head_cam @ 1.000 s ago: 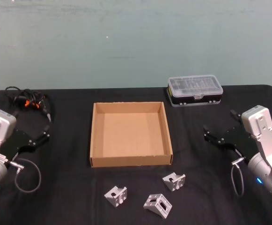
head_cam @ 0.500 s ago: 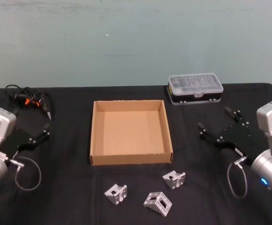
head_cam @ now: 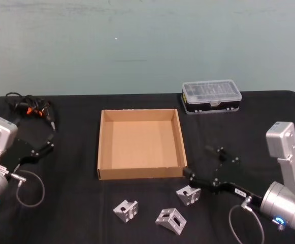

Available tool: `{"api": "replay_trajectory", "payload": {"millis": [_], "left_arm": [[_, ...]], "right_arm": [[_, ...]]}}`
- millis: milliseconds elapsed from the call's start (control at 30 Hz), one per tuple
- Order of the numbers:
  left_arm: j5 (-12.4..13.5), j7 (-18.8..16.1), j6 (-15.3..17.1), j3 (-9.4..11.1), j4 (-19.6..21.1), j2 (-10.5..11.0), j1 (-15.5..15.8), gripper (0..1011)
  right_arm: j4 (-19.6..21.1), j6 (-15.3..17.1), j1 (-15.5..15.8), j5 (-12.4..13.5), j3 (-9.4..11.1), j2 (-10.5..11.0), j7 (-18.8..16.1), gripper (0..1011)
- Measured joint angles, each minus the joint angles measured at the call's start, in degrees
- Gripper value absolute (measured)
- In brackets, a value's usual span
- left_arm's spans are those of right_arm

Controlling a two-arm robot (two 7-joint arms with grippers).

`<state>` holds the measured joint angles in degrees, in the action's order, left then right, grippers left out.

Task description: Use one hand to pick up the angle iron from the table and place it into the box.

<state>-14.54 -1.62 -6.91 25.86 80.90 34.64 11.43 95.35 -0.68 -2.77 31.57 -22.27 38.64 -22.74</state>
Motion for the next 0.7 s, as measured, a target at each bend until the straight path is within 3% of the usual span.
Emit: {"api": "replay_trajectory", "payload": {"millis": [167, 367, 700], "left_arm": [[0.0, 0.0, 0.0, 0.0, 0.0, 0.0, 0.0, 1000], [0.0, 0.0, 0.0, 0.0, 0.0, 0.0, 0.0, 1000], [0.0, 0.0, 0.0, 0.0, 0.0, 0.0, 0.0, 1000]], "right_arm": [[1.2, 3.9, 0.2, 0.0, -0.8, 1.3, -2.8, 1000], [2.2, 7.5, 0.6, -0.8, -1.0, 2.3, -3.7, 1000], [2.8, 13.7, 1.0, -2.6, -0.7, 2.2, -2.1, 1000]]}}
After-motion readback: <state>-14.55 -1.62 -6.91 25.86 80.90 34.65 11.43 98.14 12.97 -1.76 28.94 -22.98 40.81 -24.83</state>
